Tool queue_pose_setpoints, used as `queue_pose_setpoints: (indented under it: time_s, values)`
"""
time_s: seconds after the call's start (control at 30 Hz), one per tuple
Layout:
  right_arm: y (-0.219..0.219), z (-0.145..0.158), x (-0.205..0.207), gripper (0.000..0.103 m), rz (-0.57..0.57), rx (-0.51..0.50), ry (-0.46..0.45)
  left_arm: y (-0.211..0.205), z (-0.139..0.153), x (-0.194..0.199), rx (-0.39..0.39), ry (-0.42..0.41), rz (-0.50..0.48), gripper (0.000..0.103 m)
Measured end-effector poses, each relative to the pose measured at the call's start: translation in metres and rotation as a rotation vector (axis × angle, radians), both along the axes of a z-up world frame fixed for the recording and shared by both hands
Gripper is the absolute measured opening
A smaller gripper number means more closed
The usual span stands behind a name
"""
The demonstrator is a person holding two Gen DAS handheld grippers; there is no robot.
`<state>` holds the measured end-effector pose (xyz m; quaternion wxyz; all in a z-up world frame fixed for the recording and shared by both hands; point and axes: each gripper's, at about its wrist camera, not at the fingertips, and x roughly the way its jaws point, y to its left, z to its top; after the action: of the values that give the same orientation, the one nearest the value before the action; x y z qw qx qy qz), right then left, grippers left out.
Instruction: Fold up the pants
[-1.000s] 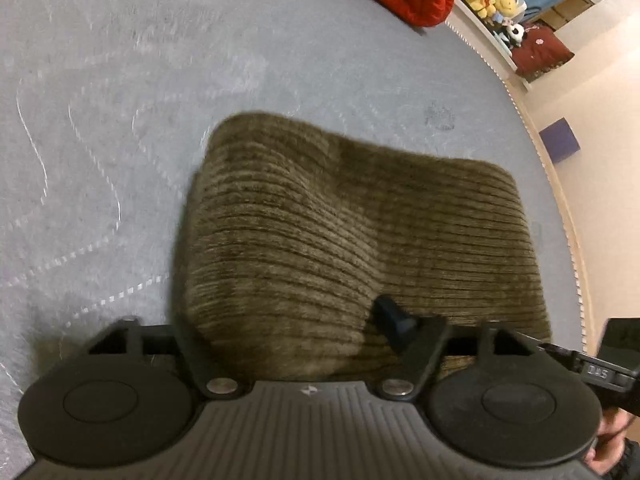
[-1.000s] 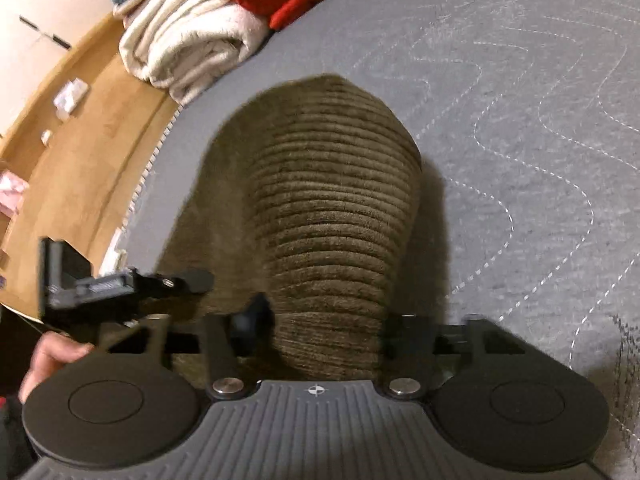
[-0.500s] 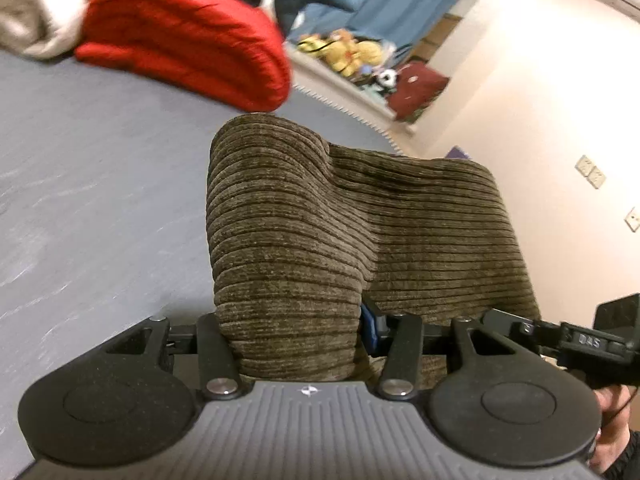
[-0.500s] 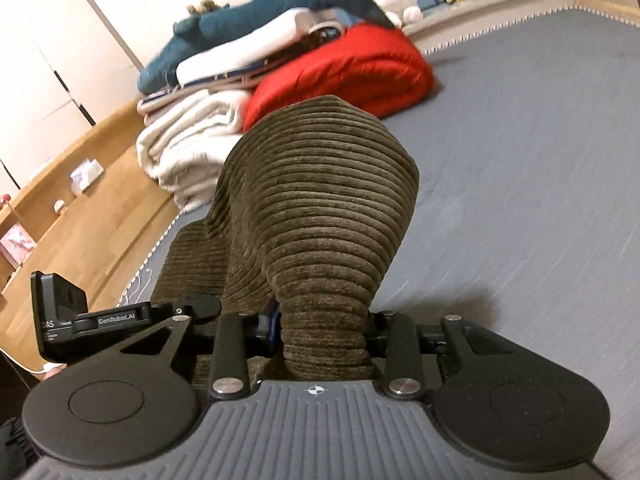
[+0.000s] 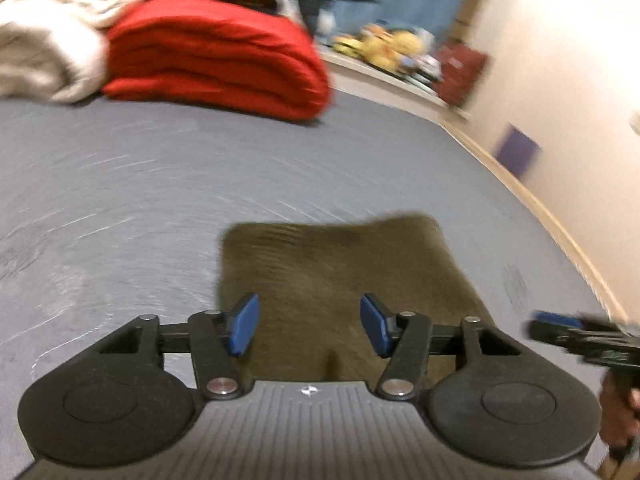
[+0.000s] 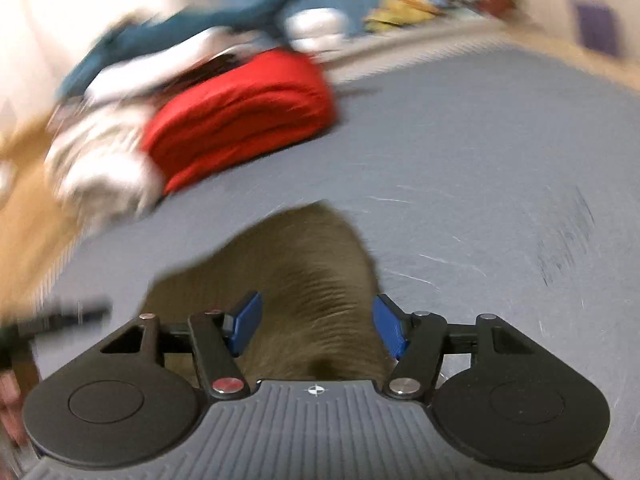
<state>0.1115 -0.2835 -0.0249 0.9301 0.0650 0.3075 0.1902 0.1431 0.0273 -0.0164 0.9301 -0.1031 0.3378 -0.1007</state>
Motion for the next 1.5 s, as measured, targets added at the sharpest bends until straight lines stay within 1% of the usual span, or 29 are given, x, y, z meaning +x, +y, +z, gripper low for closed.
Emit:
queue_pose_setpoints:
  time_s: [0.07,0.1,0.13,0.17,0.2,0.23,0.27,0.33,0.4,0.43,0.47,0.53,0.6,0.63,0.7,0.73,0.77,0.8,0.87,0.93,0.97,1.03,1.13,1.2,1.3,1.33,1.4,1.47,1.5]
  values:
    - [0.012,-0.015,-0.003,0.049,0.090,-0.079,0.037,-0.018,-0.006,-0.006,0.051,0.007,-0.081,0.044]
    - [0.017,-0.028,-0.001,0.044,0.132,-0.126,0.104,-0.026,-0.016,-0.010,0.089,0.037,-0.132,0.044]
    - [0.021,-0.039,0.000,0.044,0.153,-0.184,0.148,-0.034,-0.030,-0.009,0.147,0.108,-0.175,0.042]
    - [0.024,-0.048,-0.003,0.044,0.173,-0.248,0.144,-0.038,-0.046,-0.011,0.218,0.165,-0.202,0.043]
    - [0.025,-0.049,-0.003,0.044,0.184,-0.269,0.130,-0.045,-0.056,-0.014,0.292,0.169,-0.229,0.044]
    - [0.024,-0.048,-0.002,0.044,0.189,-0.262,0.138,-0.048,-0.055,-0.015,0.318,0.154,-0.242,0.044]
    - [0.022,-0.046,0.000,0.044,0.192,-0.247,0.155,-0.048,-0.050,-0.012,0.307,0.158,-0.237,0.044]
    - [0.020,-0.043,0.003,0.043,0.198,-0.256,0.159,-0.035,-0.041,-0.010,0.217,0.156,-0.185,0.046]
    - [0.005,-0.039,-0.001,0.043,0.181,-0.193,0.150,-0.019,-0.033,-0.011,0.150,0.121,-0.086,0.062]
    - [-0.004,-0.035,0.004,0.048,0.134,-0.137,0.143,-0.014,-0.032,-0.010,0.133,0.110,-0.034,0.077]
    - [-0.012,-0.034,0.008,0.065,0.068,-0.095,0.140,-0.010,-0.034,-0.007,0.118,0.115,0.001,0.084]
    - [-0.028,-0.040,0.021,0.087,-0.076,-0.029,0.175,-0.003,-0.043,0.005,0.083,0.178,0.052,0.084]
    - [-0.040,-0.056,0.030,0.086,-0.094,0.020,0.275,-0.001,-0.061,0.009,0.019,0.270,0.047,0.085]
    - [-0.042,-0.065,0.033,0.085,-0.082,0.035,0.319,0.000,-0.067,0.012,-0.023,0.286,0.053,0.086]
    - [-0.043,-0.077,0.032,0.084,-0.073,0.058,0.341,0.003,-0.075,0.009,-0.107,0.315,0.058,0.085]
    - [-0.045,-0.079,0.031,0.084,-0.075,0.072,0.342,0.004,-0.076,0.011,-0.137,0.320,0.049,0.079]
    - [-0.047,-0.080,0.031,0.077,-0.073,0.089,0.347,0.006,-0.075,0.015,-0.146,0.318,0.042,0.075]
    - [-0.048,-0.080,0.028,0.069,-0.058,0.113,0.347,0.005,-0.074,0.020,-0.135,0.308,0.030,0.072]
    - [-0.046,-0.074,0.021,0.052,-0.053,0.122,0.335,0.005,-0.068,0.018,-0.089,0.265,0.015,0.057]
    - [-0.042,-0.067,0.011,0.043,-0.042,0.097,0.315,0.002,-0.058,0.019,-0.020,0.168,0.010,0.049]
    - [-0.039,-0.064,0.008,0.041,-0.039,0.093,0.318,0.001,-0.054,0.019,-0.005,0.131,0.013,0.049]
    - [-0.035,-0.058,0.000,0.038,-0.029,0.089,0.334,0.004,-0.054,0.020,0.006,0.123,0.014,0.050]
    - [-0.028,-0.050,-0.016,0.038,-0.005,0.032,0.320,0.008,-0.058,0.018,0.017,0.168,0.017,0.061]
    - [-0.024,-0.047,-0.020,0.039,0.008,-0.033,0.296,0.005,-0.048,0.011,0.055,0.147,0.032,0.060]
    - [-0.021,-0.032,-0.025,0.042,-0.027,-0.124,0.198,-0.009,-0.028,-0.008,0.175,0.043,0.025,0.060]
    - [-0.019,-0.029,-0.027,0.044,-0.030,-0.148,0.160,-0.013,-0.026,-0.014,0.192,0.018,0.000,0.060]
    - [-0.012,-0.026,-0.034,0.051,0.001,-0.188,0.107,-0.023,-0.035,-0.018,0.236,0.038,-0.060,0.059]
    - [-0.002,-0.036,-0.031,0.052,0.045,-0.248,0.134,-0.036,-0.057,-0.018,0.357,0.109,-0.100,0.062]
    - [0.001,-0.045,-0.030,0.054,0.050,-0.290,0.158,-0.040,-0.060,-0.023,0.385,0.092,-0.107,0.062]
